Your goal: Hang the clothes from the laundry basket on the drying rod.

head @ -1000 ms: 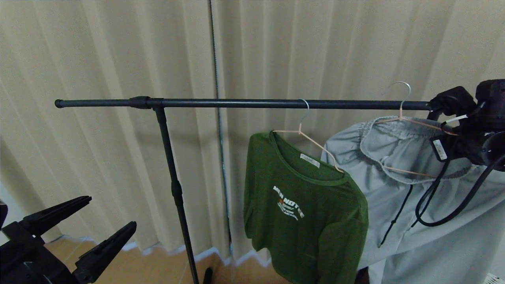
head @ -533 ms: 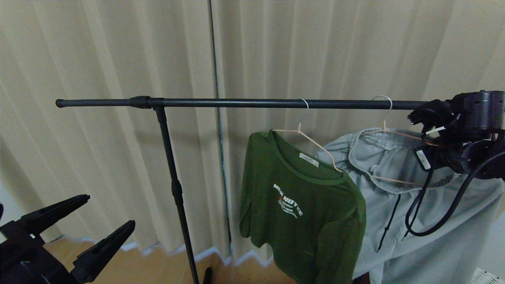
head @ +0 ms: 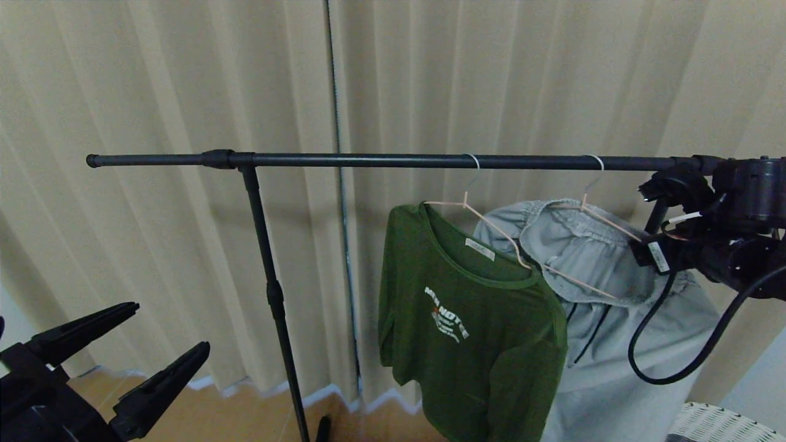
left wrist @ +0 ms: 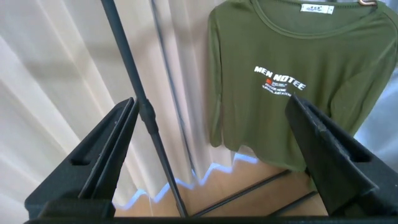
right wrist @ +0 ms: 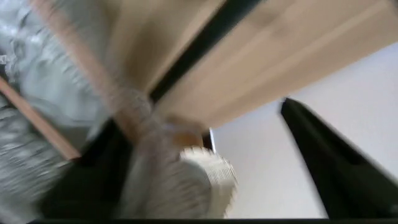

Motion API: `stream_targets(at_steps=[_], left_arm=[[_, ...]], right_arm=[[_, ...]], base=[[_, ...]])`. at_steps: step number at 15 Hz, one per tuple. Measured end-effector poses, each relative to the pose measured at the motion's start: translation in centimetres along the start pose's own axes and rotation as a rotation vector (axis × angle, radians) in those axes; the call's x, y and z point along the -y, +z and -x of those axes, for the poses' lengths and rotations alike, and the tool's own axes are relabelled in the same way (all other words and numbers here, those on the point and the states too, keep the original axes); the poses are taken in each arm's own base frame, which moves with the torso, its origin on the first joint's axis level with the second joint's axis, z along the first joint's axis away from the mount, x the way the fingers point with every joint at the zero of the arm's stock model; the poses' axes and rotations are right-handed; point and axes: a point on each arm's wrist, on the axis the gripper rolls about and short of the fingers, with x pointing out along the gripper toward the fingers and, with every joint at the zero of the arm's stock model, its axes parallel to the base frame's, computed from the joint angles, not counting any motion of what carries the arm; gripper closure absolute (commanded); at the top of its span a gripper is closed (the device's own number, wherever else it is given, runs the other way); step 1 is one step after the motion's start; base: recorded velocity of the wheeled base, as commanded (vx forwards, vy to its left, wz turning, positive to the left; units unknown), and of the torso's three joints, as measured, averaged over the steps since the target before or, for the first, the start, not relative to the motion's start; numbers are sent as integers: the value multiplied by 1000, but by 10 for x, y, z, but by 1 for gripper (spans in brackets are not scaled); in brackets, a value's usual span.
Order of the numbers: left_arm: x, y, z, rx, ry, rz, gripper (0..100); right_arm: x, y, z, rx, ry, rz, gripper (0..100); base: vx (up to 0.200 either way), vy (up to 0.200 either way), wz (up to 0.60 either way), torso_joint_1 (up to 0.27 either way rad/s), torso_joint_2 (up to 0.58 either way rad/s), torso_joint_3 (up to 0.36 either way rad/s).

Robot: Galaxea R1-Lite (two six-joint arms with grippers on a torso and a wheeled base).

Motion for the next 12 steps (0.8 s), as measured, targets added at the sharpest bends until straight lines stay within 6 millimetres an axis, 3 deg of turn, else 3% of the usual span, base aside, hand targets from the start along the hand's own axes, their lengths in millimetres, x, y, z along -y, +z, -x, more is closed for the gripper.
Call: stream_targets(at_steps=[6, 9, 12], left_arm=[[-4, 13, 6, 62, 55, -17, 0], [-9, 17, 13, 83, 122, -20, 0], [-10, 20, 17, 106, 139, -26, 0]], right_arm=[[-9, -24, 16, 295, 214, -86, 0], [-17, -45, 18, 286, 307, -68, 0], [-23, -50, 14, 283, 388, -59, 0]], base=[[0, 0, 0, 0, 0, 0], [0, 0, 0, 0, 0, 0], [0, 0, 0, 0, 0, 0]])
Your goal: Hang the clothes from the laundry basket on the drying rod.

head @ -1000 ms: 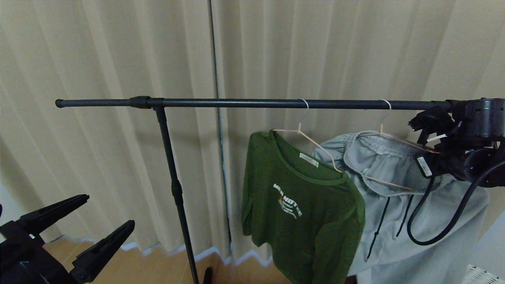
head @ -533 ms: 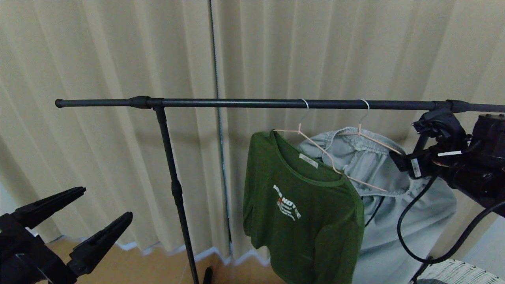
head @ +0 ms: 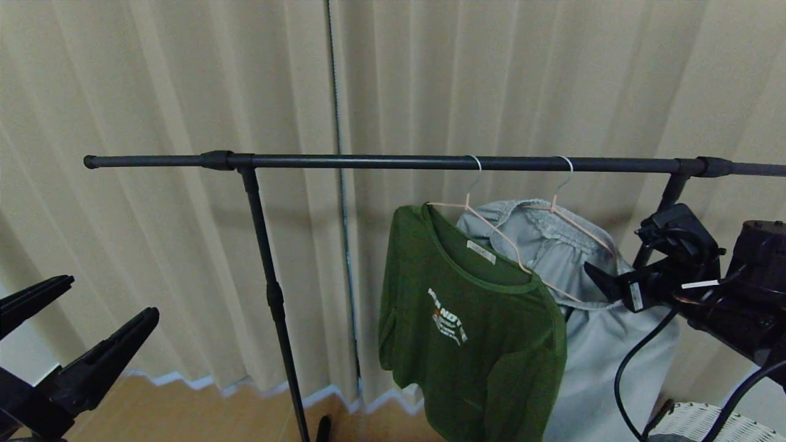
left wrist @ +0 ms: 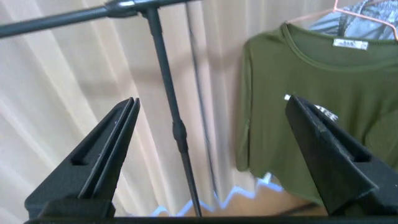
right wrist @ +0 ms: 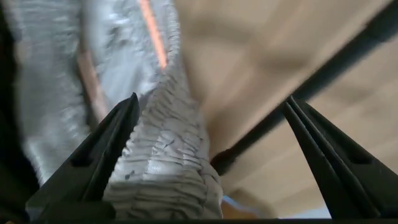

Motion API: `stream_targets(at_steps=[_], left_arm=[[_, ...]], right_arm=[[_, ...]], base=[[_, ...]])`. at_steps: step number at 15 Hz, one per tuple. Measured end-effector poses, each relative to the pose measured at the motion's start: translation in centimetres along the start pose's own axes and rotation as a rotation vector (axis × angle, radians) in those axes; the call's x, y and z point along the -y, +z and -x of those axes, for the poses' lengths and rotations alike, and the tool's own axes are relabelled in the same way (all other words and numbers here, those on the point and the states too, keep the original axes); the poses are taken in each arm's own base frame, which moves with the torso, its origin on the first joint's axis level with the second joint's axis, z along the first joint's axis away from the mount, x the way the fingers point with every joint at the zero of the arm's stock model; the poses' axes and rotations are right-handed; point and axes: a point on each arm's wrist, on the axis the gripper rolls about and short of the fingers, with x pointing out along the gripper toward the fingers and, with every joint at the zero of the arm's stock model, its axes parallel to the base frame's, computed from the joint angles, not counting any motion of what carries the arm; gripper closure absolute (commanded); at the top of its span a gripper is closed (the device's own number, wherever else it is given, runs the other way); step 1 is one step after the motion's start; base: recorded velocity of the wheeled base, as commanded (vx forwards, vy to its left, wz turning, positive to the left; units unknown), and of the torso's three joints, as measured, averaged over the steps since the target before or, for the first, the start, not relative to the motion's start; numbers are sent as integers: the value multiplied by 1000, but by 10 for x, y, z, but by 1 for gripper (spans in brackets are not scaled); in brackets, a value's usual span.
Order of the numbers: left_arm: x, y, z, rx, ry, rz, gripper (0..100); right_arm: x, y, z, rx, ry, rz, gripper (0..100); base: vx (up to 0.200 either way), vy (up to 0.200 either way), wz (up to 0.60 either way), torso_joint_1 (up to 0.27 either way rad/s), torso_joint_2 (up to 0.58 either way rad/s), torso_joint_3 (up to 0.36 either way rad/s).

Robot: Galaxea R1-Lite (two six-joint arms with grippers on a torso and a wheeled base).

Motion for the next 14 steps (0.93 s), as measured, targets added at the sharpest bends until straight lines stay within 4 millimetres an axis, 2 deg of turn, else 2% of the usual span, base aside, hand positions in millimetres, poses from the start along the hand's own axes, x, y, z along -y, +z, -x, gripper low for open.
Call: stream_targets(at_steps=[3, 5, 9, 14], left_arm=[[0, 1, 1, 8, 3, -1, 0], [0, 1, 5, 19, 8, -1, 0], [-4, -6, 17, 19, 84, 3, 0], [-5, -25, 41, -82, 204, 9, 0]], right_arm=[[-1, -2, 1, 26, 82, -28, 0], [0, 4, 8, 112, 120, -109, 0], [2, 9, 39, 294, 168, -235, 0], [5, 13, 71, 388, 151, -234, 0]], base=[[0, 0, 0, 0, 0, 0], [0, 0, 0, 0, 0, 0], [0, 0, 0, 0, 0, 0], [0, 0, 0, 0, 0, 0]])
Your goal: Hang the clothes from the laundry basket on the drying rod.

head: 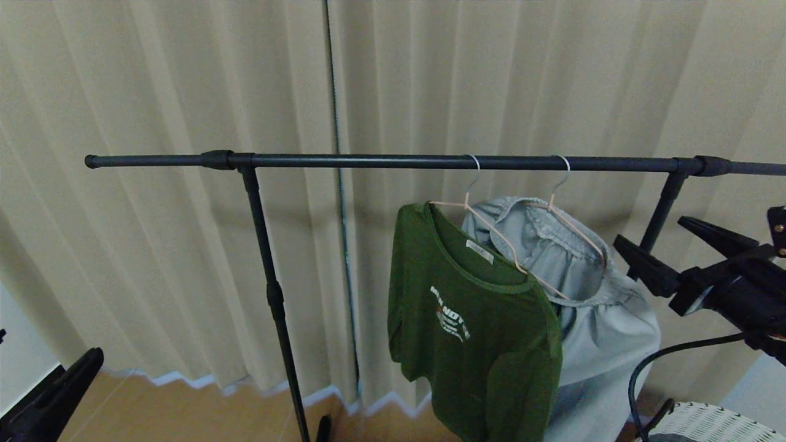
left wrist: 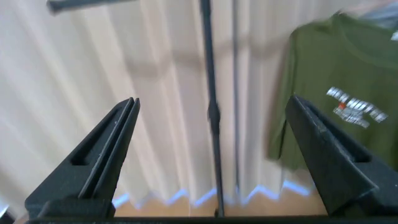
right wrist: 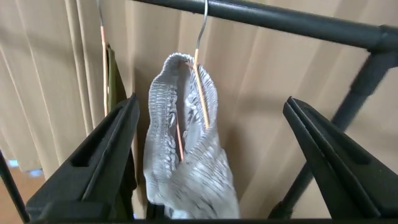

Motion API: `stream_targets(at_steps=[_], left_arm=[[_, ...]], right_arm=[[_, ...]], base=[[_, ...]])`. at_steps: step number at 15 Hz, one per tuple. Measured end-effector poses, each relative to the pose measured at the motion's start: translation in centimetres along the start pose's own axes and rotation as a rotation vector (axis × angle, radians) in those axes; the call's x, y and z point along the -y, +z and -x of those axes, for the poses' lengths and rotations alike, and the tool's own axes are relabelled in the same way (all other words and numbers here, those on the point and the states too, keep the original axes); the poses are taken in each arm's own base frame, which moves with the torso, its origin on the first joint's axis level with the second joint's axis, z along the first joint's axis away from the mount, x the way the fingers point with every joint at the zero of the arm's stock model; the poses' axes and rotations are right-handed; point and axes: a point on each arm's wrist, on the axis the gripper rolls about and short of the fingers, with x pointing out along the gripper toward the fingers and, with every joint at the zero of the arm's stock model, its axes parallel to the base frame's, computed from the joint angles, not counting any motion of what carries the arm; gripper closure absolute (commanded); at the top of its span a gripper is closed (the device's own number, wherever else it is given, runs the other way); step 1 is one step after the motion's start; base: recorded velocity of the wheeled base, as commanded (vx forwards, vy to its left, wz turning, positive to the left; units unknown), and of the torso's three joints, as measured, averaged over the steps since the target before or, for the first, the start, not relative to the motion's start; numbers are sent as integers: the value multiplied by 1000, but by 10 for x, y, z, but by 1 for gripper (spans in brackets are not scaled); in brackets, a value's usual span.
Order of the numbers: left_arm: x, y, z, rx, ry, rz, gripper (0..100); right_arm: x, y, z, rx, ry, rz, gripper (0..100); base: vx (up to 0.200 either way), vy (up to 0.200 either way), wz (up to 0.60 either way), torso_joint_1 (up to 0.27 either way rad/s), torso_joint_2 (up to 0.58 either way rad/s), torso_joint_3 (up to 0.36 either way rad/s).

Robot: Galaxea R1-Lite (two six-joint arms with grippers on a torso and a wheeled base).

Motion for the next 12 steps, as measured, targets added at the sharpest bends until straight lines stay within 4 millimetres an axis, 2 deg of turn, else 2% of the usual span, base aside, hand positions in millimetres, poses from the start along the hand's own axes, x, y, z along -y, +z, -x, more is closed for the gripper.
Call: stream_targets(at_steps=[3, 6, 10, 12], left_arm=[[5, -24, 34, -101, 19, 7, 0], [12, -54, 65, -175, 25, 10, 0], [15, -71, 73, -130, 37, 34, 0], [16, -74, 74, -124, 38, 36, 0]], right_arm=[[-5, 11, 33, 23, -4, 34, 0], [-12, 6, 73, -89, 0, 46, 0], [-24, -19, 141, -449, 4, -5, 0], [-30, -21, 178, -554, -19, -23, 0]], base=[[0, 0, 0, 0, 0, 0], [0, 0, 0, 0, 0, 0], [0, 0, 0, 0, 0, 0], [0, 0, 0, 0, 0, 0]])
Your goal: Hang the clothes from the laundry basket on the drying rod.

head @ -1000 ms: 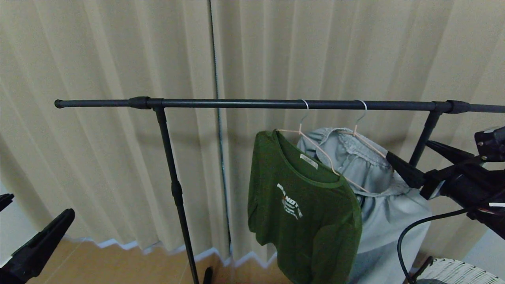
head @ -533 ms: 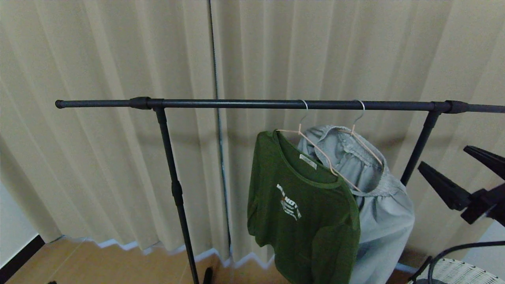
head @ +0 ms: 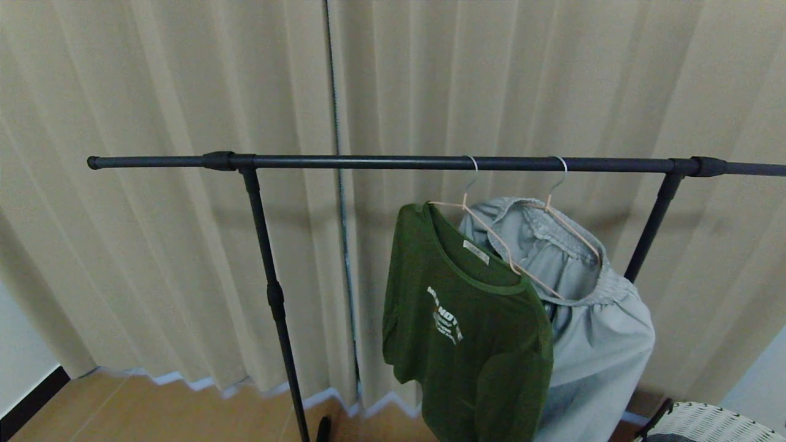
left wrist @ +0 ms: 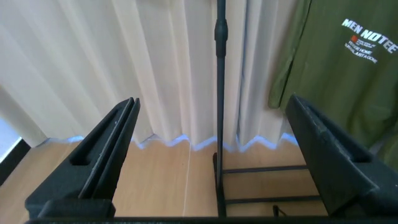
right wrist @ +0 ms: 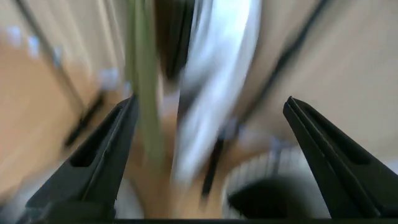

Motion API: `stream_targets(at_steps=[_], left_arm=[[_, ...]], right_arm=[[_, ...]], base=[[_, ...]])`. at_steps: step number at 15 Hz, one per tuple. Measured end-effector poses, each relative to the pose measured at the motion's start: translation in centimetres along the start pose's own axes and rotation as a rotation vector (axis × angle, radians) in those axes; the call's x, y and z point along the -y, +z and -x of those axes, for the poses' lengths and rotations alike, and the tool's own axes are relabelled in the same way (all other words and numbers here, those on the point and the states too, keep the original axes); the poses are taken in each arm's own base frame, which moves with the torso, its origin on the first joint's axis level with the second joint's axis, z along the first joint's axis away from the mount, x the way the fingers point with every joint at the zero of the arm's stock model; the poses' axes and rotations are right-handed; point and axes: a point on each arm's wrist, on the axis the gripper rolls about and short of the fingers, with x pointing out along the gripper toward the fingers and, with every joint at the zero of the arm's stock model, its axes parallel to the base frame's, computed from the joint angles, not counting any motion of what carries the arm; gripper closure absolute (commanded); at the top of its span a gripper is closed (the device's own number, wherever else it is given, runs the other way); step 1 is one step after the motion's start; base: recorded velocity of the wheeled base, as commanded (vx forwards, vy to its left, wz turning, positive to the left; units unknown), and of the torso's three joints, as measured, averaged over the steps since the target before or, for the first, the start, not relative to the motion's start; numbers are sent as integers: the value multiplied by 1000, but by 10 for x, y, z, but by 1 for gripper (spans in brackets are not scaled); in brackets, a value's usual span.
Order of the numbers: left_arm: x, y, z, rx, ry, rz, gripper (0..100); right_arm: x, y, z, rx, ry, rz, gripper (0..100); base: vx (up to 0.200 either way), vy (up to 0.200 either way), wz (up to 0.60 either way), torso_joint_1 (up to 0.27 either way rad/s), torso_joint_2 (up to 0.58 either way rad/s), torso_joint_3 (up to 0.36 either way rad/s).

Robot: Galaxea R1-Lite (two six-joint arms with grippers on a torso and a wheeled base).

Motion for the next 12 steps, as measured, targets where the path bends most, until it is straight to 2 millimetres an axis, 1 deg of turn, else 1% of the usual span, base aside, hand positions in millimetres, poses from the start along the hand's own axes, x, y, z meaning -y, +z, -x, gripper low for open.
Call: stream_targets(at_steps=[2, 3, 5, 6, 8, 10, 12], left_arm=[[0, -2, 0, 1, -4, 16, 0], [1, -3, 0, 4, -18, 22, 0], [0, -4, 0, 15, -75, 18, 0], [0, -4, 1, 20, -108, 15, 0], [0, -4, 1, 28, -121, 15, 0], [0, -5, 3, 50, -109, 31, 0], [0, -5, 4, 70, -89, 64, 0]], right_arm=[[-4, -12, 21, 34, -71, -11, 0], [-6, -18, 26, 64, -130, -22, 0], [-9, -30, 28, 97, -205, -42, 0], [-11, -37, 28, 109, -225, -47, 0], [-14, -48, 28, 145, -243, -48, 0], [-15, -53, 26, 170, -240, -73, 0], [-14, -54, 24, 222, -245, -77, 0]], base=[[0, 0, 0, 0, 0, 0], [0, 0, 0, 0, 0, 0], [0, 0, 0, 0, 0, 0], [0, 0, 0, 0, 0, 0], [0, 0, 0, 0, 0, 0], [0, 0, 0, 0, 0, 0], [0, 0, 0, 0, 0, 0]])
